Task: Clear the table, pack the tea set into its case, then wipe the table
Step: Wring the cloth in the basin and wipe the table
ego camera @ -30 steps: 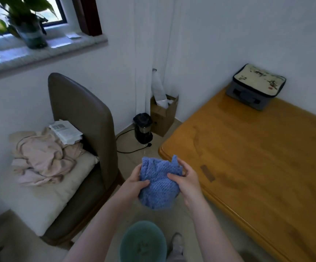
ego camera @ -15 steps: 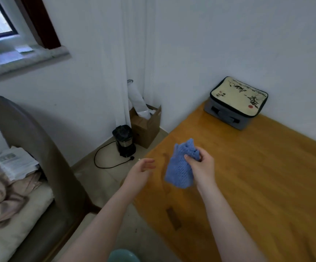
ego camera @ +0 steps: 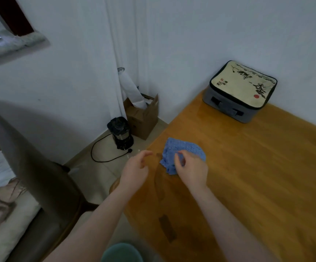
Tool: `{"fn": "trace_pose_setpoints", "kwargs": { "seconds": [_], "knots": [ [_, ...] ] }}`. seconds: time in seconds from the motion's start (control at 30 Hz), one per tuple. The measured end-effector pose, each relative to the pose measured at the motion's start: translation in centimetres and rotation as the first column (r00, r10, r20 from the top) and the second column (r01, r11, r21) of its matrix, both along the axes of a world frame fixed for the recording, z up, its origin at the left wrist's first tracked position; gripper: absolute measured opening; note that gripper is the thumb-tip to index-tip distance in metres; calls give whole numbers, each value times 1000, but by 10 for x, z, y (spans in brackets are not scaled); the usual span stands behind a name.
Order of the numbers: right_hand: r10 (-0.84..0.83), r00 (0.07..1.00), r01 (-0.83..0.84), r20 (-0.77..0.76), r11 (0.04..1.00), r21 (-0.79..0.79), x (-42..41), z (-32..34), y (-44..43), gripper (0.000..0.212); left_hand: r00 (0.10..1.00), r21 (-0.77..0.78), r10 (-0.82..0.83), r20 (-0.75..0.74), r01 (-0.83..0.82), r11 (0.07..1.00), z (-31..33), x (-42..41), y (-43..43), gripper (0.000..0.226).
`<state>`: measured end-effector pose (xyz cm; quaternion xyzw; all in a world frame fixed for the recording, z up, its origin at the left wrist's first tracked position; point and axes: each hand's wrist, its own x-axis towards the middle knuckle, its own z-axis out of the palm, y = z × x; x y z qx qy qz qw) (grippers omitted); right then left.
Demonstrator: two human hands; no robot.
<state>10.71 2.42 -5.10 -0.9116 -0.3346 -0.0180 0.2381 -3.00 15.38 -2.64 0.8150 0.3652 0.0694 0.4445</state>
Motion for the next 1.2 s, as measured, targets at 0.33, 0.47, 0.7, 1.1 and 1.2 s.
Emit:
{"fn": "trace_pose_setpoints", "kwargs": {
  "seconds": [0.33, 0.47, 0.7, 1.1, 1.2],
  "knots": [
    [21, 1000, -26, -15, 903, -428, 38, -60, 20, 62, 970, 325, -24, -242, 105, 940, -46, 1, 10, 48],
    [-43, 999, 47, 19, 905, -423, 64, -61, 36, 58, 967, 316, -10, -253, 92, 944, -60, 9, 14, 46],
    [-81, 997, 70, -5, 887, -457, 133, -60, 68, 56, 970, 370, 79, -230, 12, 929, -72, 7, 36, 48],
    [-45, 999, 37, -3, 867, -496, 169, -58, 97, 56, 970, 350, 142, -198, -66, 934, -74, 0, 44, 60],
    [7, 1000, -5, 1, 885, -466, 140, -57, 95, 55, 971, 325, 148, -187, -81, 942, -71, -3, 45, 53]
  ]
}}
